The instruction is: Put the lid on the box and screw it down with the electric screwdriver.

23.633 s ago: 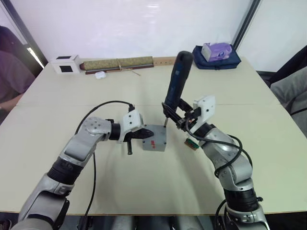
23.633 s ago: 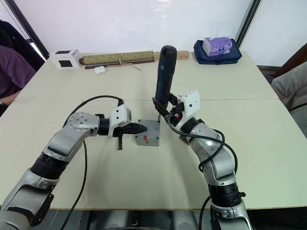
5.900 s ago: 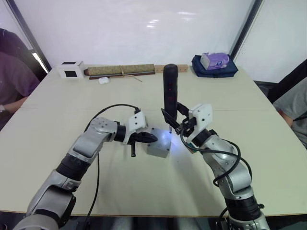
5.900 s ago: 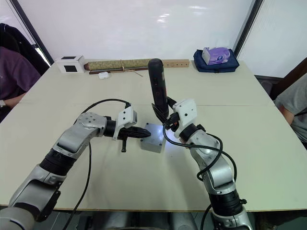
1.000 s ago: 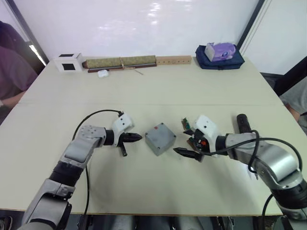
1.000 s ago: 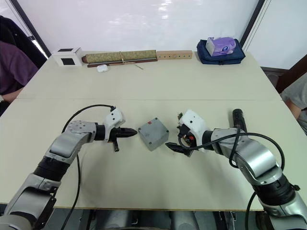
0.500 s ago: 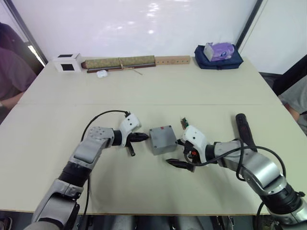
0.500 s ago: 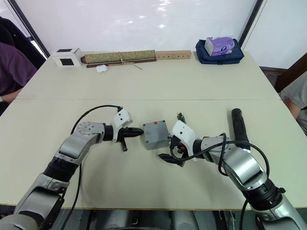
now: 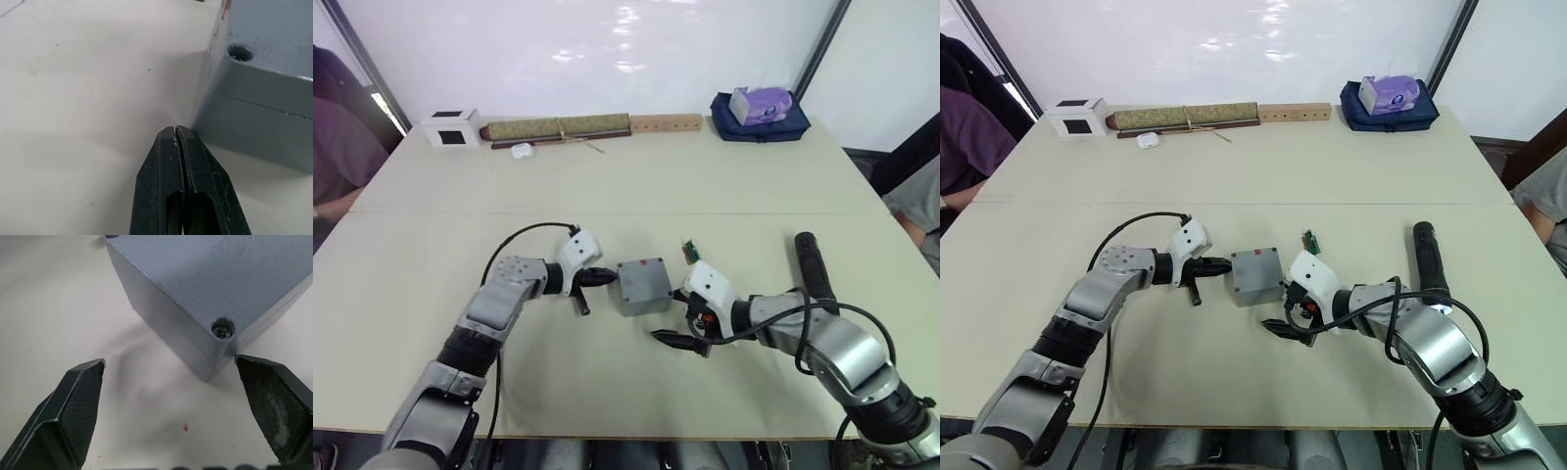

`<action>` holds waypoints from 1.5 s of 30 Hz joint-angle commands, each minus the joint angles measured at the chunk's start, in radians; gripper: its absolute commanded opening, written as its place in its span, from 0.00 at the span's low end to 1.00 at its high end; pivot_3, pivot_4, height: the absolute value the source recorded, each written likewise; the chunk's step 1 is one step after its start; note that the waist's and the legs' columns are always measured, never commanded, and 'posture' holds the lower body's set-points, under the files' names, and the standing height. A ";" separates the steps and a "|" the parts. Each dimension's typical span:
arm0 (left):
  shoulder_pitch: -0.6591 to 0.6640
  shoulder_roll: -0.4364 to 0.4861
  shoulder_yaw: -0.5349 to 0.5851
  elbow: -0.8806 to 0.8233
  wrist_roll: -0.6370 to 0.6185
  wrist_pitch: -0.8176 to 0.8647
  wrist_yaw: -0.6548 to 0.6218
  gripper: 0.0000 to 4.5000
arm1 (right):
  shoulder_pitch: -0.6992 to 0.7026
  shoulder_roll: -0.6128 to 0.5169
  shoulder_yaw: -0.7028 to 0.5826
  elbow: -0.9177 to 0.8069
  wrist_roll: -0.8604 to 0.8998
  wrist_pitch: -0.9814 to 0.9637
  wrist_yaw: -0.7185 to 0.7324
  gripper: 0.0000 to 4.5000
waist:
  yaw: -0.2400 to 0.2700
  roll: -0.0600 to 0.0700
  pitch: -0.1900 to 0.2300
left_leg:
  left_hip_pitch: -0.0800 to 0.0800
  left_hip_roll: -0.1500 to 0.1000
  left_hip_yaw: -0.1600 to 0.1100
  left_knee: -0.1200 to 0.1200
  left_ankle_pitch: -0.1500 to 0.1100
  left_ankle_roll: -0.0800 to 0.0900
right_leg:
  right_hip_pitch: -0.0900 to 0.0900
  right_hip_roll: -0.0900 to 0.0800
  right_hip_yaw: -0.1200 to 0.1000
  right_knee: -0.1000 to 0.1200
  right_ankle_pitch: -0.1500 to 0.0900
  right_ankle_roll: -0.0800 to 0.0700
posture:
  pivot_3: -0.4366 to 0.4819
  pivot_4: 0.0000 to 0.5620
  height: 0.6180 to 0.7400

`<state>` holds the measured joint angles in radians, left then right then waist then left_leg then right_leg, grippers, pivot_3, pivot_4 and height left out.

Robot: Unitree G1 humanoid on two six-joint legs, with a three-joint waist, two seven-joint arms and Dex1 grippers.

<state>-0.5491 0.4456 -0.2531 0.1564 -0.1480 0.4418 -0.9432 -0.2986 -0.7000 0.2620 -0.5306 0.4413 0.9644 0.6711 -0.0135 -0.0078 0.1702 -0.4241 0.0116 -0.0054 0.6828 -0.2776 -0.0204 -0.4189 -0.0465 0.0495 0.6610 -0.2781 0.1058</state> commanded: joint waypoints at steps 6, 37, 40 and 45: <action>-0.002 0.074 -0.014 -0.017 0.048 -0.032 -0.042 0.00 | 0.012 -0.018 -0.032 -0.033 -0.015 -0.006 -0.009 0.98 | 0.000 0.000 0.000 | 0.000 0.000 0.000 0.000 0.000 0.000 | 0.000 0.000 0.000 0.000 0.000 0.000 | 0.48 0.27 1.00; 0.061 0.045 -0.031 -0.175 -0.054 0.116 -0.128 0.00 | 0.014 0.033 -0.056 -0.041 0.008 0.019 -0.043 0.98 | 0.000 0.000 0.000 | 0.001 0.000 0.000 0.000 0.000 0.000 | 0.001 0.000 0.000 0.001 0.000 0.000 | 0.48 0.27 1.00; 0.072 0.044 -0.038 -0.204 -0.059 0.136 -0.126 0.00 | 0.008 0.038 -0.047 -0.024 0.000 0.005 -0.043 0.98 | 0.000 0.000 0.000 | 0.001 0.000 0.000 0.000 0.000 0.000 | 0.001 0.000 0.000 0.001 0.000 0.000 | 0.48 0.27 1.00; 0.073 0.037 -0.036 -0.211 -0.062 0.147 -0.113 0.00 | 0.008 0.038 -0.049 -0.012 -0.009 -0.007 -0.039 0.98 | 0.002 0.000 0.000 | 0.001 0.000 0.000 0.000 0.000 0.000 | 0.001 0.000 0.000 0.001 0.000 0.000 | 0.48 0.27 1.00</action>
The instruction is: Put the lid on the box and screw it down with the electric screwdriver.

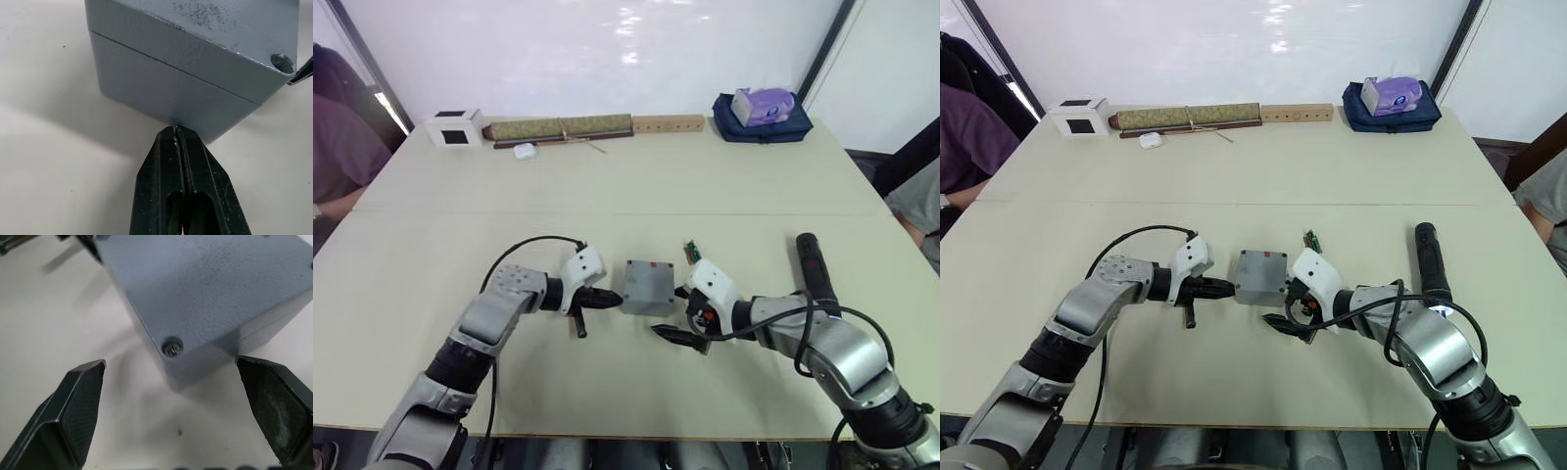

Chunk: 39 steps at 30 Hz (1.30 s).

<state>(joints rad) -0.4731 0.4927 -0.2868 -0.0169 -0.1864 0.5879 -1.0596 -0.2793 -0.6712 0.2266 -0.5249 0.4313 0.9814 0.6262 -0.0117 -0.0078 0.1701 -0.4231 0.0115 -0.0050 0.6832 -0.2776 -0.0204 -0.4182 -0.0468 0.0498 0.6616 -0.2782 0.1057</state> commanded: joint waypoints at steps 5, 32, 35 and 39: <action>-0.016 -0.006 0.013 -0.009 -0.015 -0.013 0.008 0.00 | -0.006 0.001 -0.022 -0.030 0.005 -0.019 0.010 0.98 | -0.001 0.000 0.000 | 0.000 0.000 0.000 0.000 0.000 0.000 | 0.000 0.000 0.000 0.000 0.000 0.000 | 0.48 0.27 1.00; -0.173 -0.001 0.196 -0.095 -0.257 0.158 0.061 0.00 | -0.173 0.082 -0.196 0.501 -0.121 -0.382 0.007 0.98 | -0.005 0.000 0.000 | 0.002 0.000 0.002 -0.001 0.000 -0.001 | -0.001 0.001 0.002 0.002 0.000 0.000 | 0.48 0.27 1.00; -0.159 0.007 0.198 -0.115 -0.266 0.169 0.069 0.00 | -0.167 0.094 -0.194 0.515 -0.132 -0.403 0.012 0.74 | -0.002 0.000 0.000 | 0.002 0.000 0.002 -0.001 0.000 -0.001 | -0.001 0.000 0.002 0.002 0.000 0.000 | 0.48 0.27 1.00; -0.139 0.015 0.196 -0.129 -0.272 0.179 0.076 0.00 | -0.153 0.115 -0.184 0.527 -0.148 -0.422 0.010 0.39 | -0.003 0.000 0.000 | 0.002 0.000 0.002 -0.001 0.000 -0.001 | -0.001 0.000 0.002 0.002 0.000 0.000 | 0.48 0.27 1.00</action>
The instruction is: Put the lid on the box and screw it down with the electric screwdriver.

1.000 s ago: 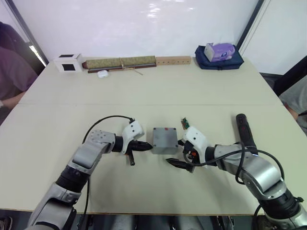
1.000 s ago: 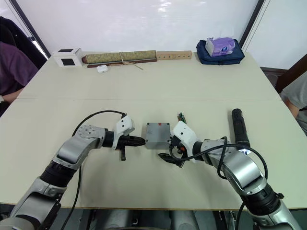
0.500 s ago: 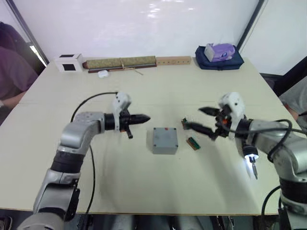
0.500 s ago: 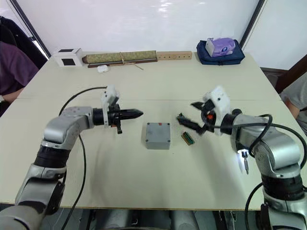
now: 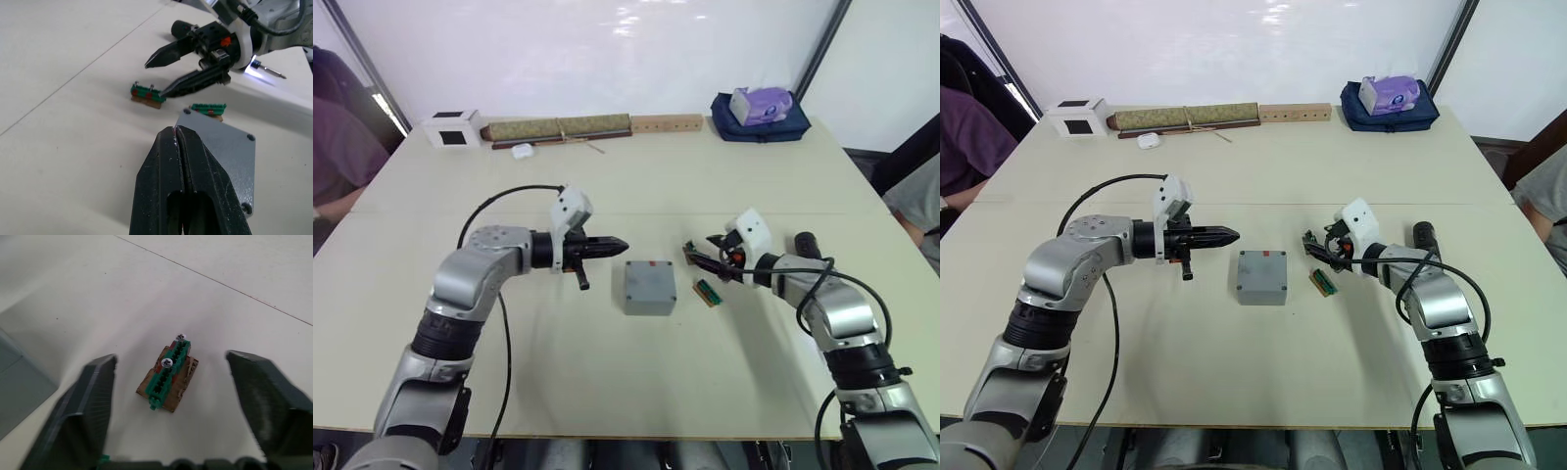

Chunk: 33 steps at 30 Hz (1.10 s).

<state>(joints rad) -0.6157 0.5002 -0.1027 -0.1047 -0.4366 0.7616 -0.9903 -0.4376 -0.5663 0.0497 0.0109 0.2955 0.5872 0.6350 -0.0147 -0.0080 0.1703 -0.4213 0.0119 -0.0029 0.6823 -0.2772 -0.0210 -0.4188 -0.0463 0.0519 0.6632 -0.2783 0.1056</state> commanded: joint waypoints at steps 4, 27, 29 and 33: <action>0.015 0.016 0.003 -0.042 -0.024 0.004 0.006 0.00 | 0.008 0.019 -0.007 -0.010 -0.026 -0.040 -0.002 0.31 | 0.000 0.000 0.000 | 0.000 0.000 0.000 0.000 0.000 0.000 | 0.000 0.000 0.000 0.000 0.000 0.000 | 0.48 0.27 1.00; 0.027 0.013 -0.014 -0.038 -0.023 -0.001 0.012 0.00 | 0.010 0.031 -0.006 0.039 -0.094 -0.098 0.001 0.01 | 0.000 0.000 0.000 | 0.000 0.000 0.000 0.000 0.000 0.000 | 0.000 0.000 0.000 0.000 0.000 0.000 | 0.48 0.27 1.00; 0.028 0.012 -0.015 -0.038 -0.024 -0.001 0.012 0.00 | 0.014 0.023 0.000 0.037 -0.109 -0.118 0.006 0.01 | 0.000 0.000 0.000 | 0.000 0.000 0.000 0.000 0.000 0.000 | 0.000 0.000 0.000 0.000 0.000 0.000 | 0.48 0.27 1.00; 0.030 0.011 -0.023 -0.025 -0.019 -0.011 0.009 0.00 | 0.011 0.006 -0.009 0.039 -0.129 -0.164 0.020 0.01 | 0.001 0.000 0.000 | 0.000 0.000 0.000 0.000 0.000 0.000 | 0.000 0.000 0.000 0.000 0.000 0.000 | 0.48 0.27 1.00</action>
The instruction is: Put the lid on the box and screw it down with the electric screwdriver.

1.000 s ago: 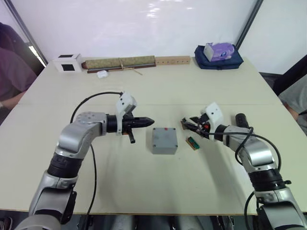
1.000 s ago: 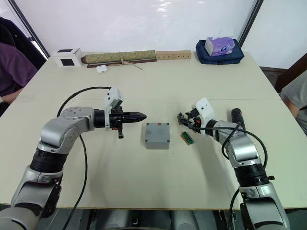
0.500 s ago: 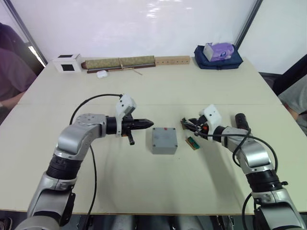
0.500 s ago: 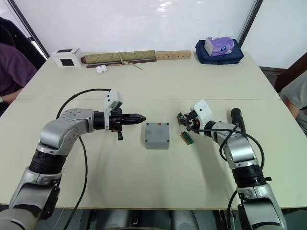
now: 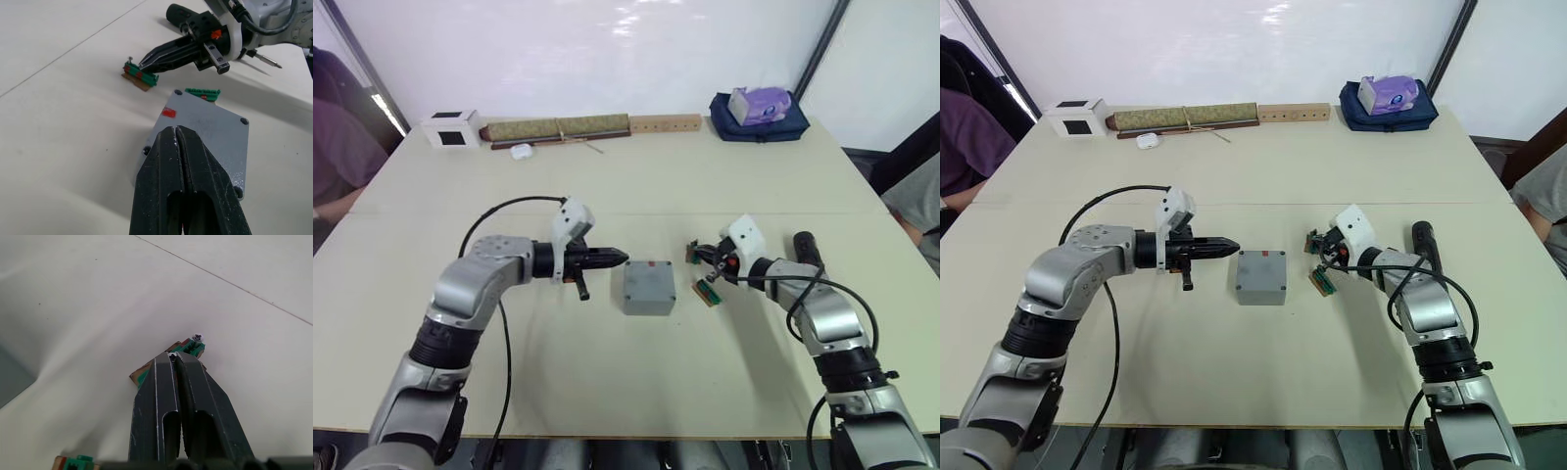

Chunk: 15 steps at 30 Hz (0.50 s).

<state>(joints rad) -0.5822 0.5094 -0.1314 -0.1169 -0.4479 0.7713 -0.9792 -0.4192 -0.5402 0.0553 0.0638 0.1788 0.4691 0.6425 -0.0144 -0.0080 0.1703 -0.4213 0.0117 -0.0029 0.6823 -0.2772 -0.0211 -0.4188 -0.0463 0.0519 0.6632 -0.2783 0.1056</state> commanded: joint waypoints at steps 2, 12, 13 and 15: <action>-0.004 0.002 0.003 -0.008 -0.007 -0.024 -0.004 0.00 | -0.008 -0.026 -0.022 -0.016 -0.012 -0.063 0.023 0.01 | 0.000 0.000 0.000 | 0.000 0.000 0.000 0.000 0.000 0.000 | 0.000 0.000 0.000 0.000 0.000 0.000 | 0.48 0.27 1.00; -0.005 0.006 0.002 0.001 -0.008 -0.029 -0.006 0.00 | 0.000 -0.063 -0.051 -0.097 0.011 -0.064 0.048 0.01 | 0.000 0.000 0.000 | 0.000 0.000 0.000 0.000 0.000 0.000 | 0.000 0.000 0.000 0.000 0.000 0.000 | 0.48 0.27 1.00; -0.004 0.009 0.004 -0.001 -0.009 -0.028 -0.006 0.00 | 0.004 -0.064 -0.059 -0.128 0.024 -0.049 0.050 0.01 | 0.000 0.000 0.000 | 0.000 0.000 0.000 0.000 0.000 0.000 | 0.000 0.000 0.000 0.000 0.000 0.000 | 0.48 0.27 1.00; -0.002 0.018 0.012 -0.010 -0.016 -0.021 -0.010 0.00 | 0.015 -0.061 -0.071 -0.224 0.060 0.002 0.055 0.01 | -0.001 0.000 0.000 | 0.000 0.000 0.000 0.000 0.000 0.000 | 0.000 0.000 0.000 0.000 0.000 0.000 | 0.48 0.27 1.00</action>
<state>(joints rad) -0.5818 0.5133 -0.1354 -0.0993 -0.4482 0.7573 -0.9819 -0.3990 -0.5922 0.0193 -0.0553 0.1974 0.4465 0.6915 -0.0155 -0.0079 0.1703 -0.4213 0.0120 -0.0030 0.6823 -0.2772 -0.0210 -0.4188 -0.0461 0.0519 0.6632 -0.2783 0.1056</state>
